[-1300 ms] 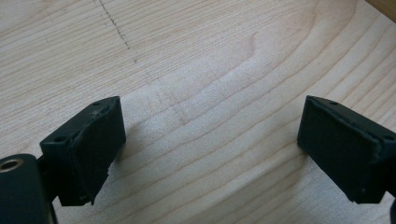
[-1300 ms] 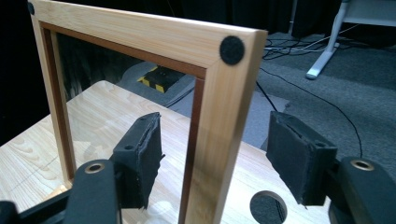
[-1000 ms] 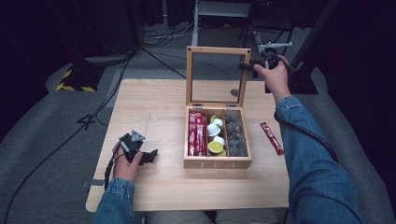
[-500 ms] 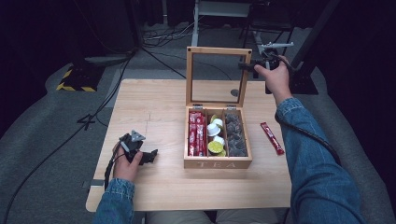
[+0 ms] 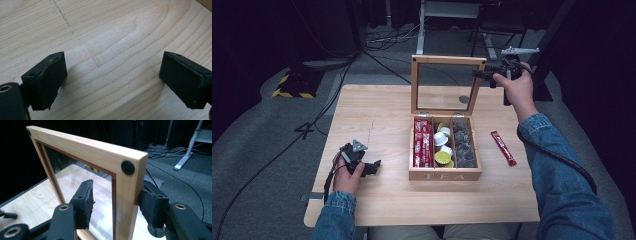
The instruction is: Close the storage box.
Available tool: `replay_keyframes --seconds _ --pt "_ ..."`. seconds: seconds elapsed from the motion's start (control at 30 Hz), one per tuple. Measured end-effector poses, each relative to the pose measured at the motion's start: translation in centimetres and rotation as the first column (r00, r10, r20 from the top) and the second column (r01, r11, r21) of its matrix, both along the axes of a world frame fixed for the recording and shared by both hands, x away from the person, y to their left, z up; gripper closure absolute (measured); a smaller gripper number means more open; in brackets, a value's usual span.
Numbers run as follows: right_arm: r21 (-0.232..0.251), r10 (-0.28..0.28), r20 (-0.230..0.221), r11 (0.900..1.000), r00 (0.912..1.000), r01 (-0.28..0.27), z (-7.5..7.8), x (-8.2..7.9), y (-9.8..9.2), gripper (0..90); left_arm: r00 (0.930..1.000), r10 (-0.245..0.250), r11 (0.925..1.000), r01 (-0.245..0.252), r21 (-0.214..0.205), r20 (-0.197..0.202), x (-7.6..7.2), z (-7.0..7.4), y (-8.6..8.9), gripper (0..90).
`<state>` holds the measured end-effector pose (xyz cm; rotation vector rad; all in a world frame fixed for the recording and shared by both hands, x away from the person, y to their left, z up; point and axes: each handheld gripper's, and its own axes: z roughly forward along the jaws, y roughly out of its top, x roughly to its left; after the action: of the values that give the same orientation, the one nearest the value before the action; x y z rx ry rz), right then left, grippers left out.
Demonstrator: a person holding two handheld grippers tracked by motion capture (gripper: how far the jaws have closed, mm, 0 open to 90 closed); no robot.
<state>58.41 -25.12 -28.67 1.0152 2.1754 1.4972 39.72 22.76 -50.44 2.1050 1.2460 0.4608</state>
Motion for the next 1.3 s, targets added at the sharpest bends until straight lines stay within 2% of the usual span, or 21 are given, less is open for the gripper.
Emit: replay_keyframes --seconds 0.13,0.4,0.57,0.7,0.9,1.3 --pt "-0.022 0.024 0.012 0.9995 0.9996 -0.024 0.5 -1.3 -0.1 49.1 1.0 0.0 1.0 0.0 0.0 0.0 0.0 0.0 0.0 7.9" --pt "-0.028 0.058 0.007 0.9979 0.9983 -0.058 0.9 -3.9 -0.6 53.5 1.0 0.0 1.0 0.0 0.0 0.0 0.0 0.0 0.0 7.9" --pt "-0.075 0.075 0.007 0.9944 0.9972 -0.074 1.0 -5.6 -0.5 53.8 1.0 0.0 1.0 0.0 0.001 0.001 0.0 0.0 0.0 7.9" --pt "-0.101 0.084 0.012 0.9915 0.9964 -0.082 0.8 -6.9 -0.5 53.7 1.0 -0.001 1.0 0.001 0.0 0.0 0.0 0.0 0.0 7.9" --pt "-0.113 0.095 0.003 0.9892 0.9955 -0.094 0.3 -8.7 -0.6 52.0 1.0 0.0 1.0 0.0 0.0 0.0 0.0 0.0 0.0 7.9" --pt "-0.171 0.118 0.015 0.9786 0.9929 -0.114 -0.7 -11.3 -0.6 49.4 1.0 0.002 1.0 -0.002 -0.005 -0.003 0.1 0.0 -0.1 7.0"
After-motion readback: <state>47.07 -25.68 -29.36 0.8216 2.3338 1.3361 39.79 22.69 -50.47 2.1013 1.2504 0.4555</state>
